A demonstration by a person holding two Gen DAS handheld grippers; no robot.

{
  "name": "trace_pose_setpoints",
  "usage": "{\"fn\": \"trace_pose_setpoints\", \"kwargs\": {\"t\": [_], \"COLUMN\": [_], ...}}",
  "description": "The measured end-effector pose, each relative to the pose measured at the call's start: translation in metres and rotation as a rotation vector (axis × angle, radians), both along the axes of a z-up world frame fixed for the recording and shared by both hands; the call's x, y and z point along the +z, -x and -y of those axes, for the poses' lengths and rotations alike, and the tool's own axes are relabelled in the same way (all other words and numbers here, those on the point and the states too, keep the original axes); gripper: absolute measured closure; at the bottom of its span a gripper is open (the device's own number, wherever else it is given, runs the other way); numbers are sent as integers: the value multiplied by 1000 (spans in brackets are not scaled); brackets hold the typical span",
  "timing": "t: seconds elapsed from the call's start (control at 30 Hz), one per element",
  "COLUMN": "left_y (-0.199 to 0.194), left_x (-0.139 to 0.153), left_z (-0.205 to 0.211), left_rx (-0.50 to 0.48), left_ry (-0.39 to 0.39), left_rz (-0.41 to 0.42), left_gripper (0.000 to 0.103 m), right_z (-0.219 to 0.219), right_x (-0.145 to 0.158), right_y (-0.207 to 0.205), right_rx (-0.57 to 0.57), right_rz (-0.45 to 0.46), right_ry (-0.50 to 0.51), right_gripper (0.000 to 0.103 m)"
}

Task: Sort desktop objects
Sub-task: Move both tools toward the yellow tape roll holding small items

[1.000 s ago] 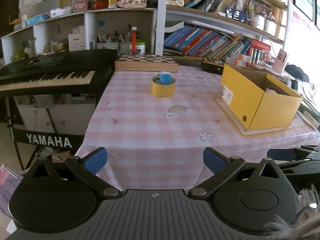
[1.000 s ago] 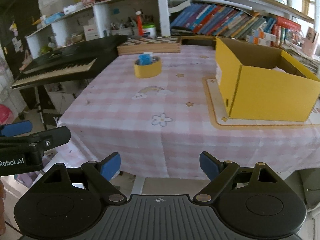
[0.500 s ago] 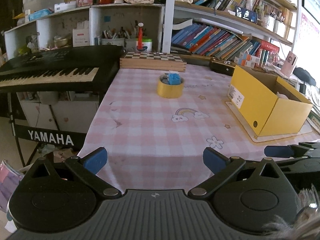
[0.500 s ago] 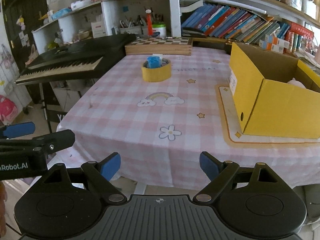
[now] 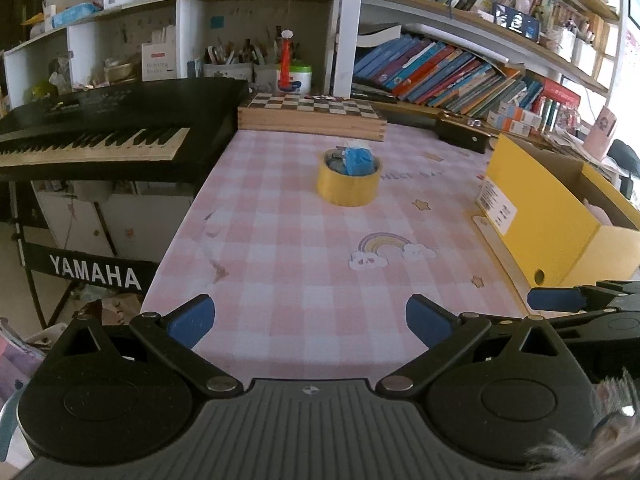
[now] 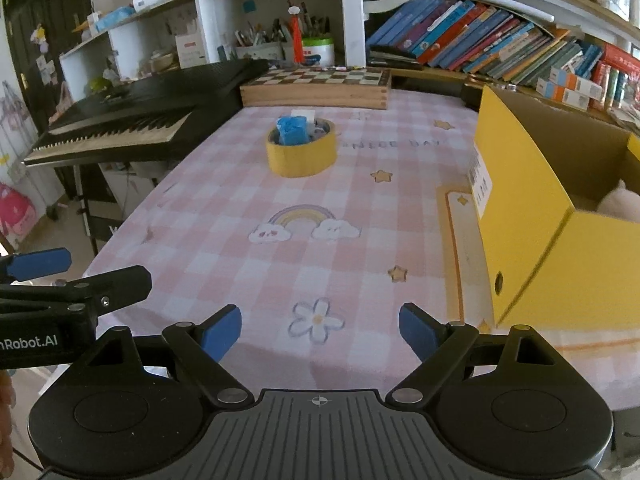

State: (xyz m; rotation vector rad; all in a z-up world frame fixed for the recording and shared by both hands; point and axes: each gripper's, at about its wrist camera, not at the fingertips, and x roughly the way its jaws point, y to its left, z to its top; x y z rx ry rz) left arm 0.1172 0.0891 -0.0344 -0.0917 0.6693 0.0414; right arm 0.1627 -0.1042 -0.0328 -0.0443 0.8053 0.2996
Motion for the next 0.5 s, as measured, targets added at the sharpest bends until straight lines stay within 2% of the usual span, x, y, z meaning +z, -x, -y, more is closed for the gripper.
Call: {"fn": "trace_pose_setpoints", "kwargs": {"t": [0.5], "left_y": [-64], "left_x": [1], "left_z": [4], "left_rx": [47], "left_ry": [-19], "left_rz": [-23], "left_gripper": [0], "right_z": [6], "right_x": [1], "right_y": [-67], "right_rx": [35], "right_rz": [6], "right_ry": [-14], "right_gripper": [15]}}
